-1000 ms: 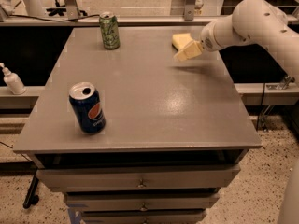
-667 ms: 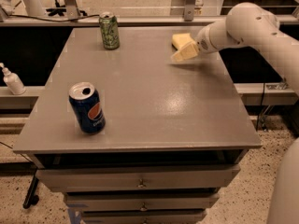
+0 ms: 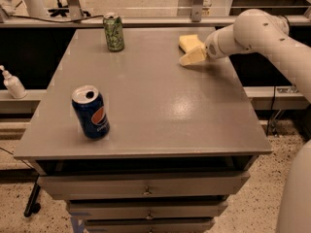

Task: Move sponge near pepsi can

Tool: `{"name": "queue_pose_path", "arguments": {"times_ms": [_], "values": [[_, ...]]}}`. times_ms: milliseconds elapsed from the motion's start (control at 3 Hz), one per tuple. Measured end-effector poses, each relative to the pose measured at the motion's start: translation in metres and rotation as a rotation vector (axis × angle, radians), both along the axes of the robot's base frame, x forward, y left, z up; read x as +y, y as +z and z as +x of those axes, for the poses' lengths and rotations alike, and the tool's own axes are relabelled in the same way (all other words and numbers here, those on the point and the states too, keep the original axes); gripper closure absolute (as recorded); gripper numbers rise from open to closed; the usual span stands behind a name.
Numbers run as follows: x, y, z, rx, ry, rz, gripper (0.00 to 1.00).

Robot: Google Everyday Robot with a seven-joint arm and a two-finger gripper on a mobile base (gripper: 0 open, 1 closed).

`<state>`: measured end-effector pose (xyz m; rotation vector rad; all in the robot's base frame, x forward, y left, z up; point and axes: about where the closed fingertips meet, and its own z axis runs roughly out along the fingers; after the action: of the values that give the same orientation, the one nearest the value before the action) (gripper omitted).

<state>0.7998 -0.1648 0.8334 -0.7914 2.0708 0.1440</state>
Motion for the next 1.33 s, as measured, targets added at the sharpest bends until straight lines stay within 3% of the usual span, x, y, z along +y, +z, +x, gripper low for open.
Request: {"name": "queue_pose_path", "arguments": {"times_ms": [667,1000,1333], "values": [[-0.0015,0.0009,-0.0009,-0.001,-0.006,-0.001,0.87],[-0.0015,0.0010,-0.0010,-0.001,-0.006,-0.001,1.00],[-0.0015,0.0011,-0.0010,-0.001,-0.006,-0.001,1.00]]}}
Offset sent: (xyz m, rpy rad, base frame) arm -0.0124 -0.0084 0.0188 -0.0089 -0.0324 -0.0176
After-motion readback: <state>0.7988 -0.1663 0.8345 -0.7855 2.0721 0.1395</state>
